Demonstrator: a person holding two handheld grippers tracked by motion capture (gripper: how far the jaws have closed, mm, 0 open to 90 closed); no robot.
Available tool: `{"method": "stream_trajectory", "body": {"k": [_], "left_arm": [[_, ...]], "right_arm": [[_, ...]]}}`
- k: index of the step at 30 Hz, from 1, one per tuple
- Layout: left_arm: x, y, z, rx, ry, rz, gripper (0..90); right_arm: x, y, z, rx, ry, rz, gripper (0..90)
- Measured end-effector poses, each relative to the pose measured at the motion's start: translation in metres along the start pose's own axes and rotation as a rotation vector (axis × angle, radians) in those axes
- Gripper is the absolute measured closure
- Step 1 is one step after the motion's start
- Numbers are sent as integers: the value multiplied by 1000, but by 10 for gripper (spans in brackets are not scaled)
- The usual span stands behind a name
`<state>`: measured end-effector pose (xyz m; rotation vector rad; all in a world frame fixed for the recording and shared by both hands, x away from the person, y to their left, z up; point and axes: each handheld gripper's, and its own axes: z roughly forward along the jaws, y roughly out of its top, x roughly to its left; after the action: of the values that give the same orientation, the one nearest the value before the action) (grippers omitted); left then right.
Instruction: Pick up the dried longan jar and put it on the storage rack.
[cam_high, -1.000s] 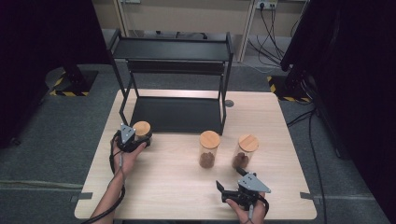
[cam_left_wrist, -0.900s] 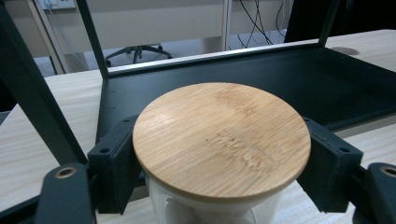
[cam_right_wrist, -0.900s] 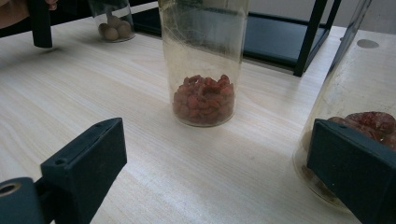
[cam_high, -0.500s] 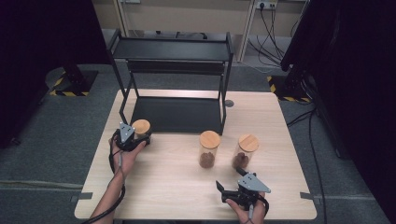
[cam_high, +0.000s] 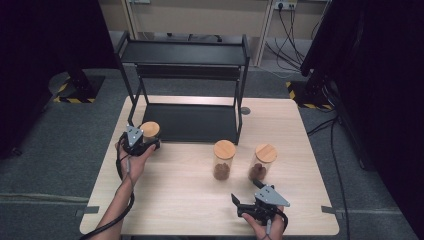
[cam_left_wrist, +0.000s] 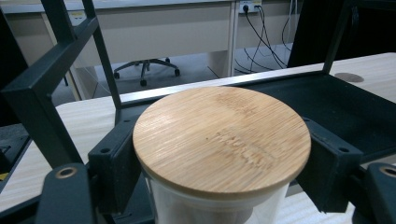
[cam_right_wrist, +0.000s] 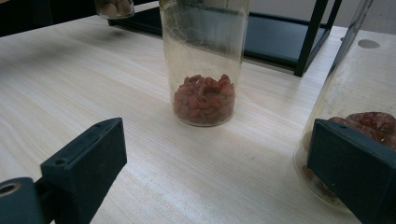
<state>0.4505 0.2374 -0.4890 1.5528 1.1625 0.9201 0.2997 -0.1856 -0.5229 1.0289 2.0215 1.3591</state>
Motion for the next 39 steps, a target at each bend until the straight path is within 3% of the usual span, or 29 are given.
{"method": "stream_trajectory", "body": {"k": [39], "left_arm": [[7,19,24,-8,36,-6,238]], "right_arm": [[0,0,0,1,0,5,50]]}}
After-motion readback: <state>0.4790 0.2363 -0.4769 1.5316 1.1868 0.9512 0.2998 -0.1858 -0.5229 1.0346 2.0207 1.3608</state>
